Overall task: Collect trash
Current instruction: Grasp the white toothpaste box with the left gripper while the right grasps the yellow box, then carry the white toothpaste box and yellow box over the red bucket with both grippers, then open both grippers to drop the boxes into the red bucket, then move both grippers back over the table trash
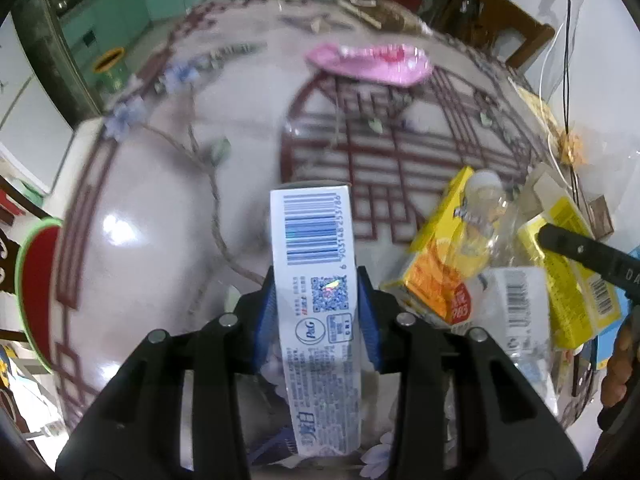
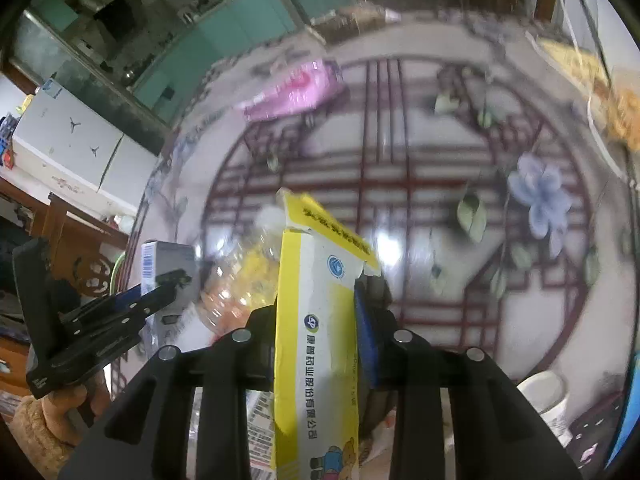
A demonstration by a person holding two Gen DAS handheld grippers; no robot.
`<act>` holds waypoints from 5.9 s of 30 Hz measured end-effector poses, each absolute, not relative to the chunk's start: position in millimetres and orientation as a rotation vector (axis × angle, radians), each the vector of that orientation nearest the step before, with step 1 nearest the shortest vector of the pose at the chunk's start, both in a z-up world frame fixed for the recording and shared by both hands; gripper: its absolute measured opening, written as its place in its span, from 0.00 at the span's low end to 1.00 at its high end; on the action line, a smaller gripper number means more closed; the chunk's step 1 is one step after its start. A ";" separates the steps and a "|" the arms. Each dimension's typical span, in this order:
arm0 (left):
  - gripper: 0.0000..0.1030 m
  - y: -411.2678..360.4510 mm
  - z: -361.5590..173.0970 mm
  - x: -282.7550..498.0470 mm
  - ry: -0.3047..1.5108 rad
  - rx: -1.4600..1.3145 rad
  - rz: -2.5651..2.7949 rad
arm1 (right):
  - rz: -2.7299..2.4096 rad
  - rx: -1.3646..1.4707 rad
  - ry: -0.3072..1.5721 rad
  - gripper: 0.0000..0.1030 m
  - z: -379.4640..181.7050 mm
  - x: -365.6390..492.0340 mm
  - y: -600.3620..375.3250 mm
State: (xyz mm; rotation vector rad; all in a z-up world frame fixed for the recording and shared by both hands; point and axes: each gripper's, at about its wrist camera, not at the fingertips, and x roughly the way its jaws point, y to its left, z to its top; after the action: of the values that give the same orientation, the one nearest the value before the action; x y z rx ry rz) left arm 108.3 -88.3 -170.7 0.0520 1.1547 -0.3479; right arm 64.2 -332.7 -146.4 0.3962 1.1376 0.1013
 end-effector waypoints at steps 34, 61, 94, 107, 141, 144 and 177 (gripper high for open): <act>0.35 -32.9 -47.0 51.1 0.820 0.036 -0.236 | 0.141 0.170 0.778 0.29 -20.3 35.0 -248.8; 0.35 27.5 -44.8 53.2 0.809 0.019 -0.198 | 0.192 0.130 0.787 0.29 -17.9 39.8 -182.6; 0.35 151.9 -59.4 86.8 0.846 0.011 -0.207 | 0.187 0.110 0.830 0.29 -29.0 64.8 -50.4; 0.35 216.1 -81.8 101.4 0.893 -0.014 -0.124 | 0.249 0.088 0.871 0.29 -41.5 88.4 8.6; 0.35 321.3 -151.8 146.9 1.041 -0.096 -0.012 | 0.427 0.039 1.072 0.29 -113.4 158.1 146.6; 0.35 322.9 -155.9 151.7 1.048 -0.099 -0.012 | 0.430 0.033 1.083 0.29 -117.9 162.2 151.0; 0.58 274.5 -121.2 121.6 0.989 -0.065 -0.050 | 0.330 0.066 0.942 0.55 -69.5 118.0 75.4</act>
State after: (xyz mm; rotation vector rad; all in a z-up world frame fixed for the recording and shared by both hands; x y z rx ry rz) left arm 121.6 274.5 -121.2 -0.0651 0.9893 -0.0497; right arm 118.0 75.4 -69.5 0.0659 0.9419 0.3296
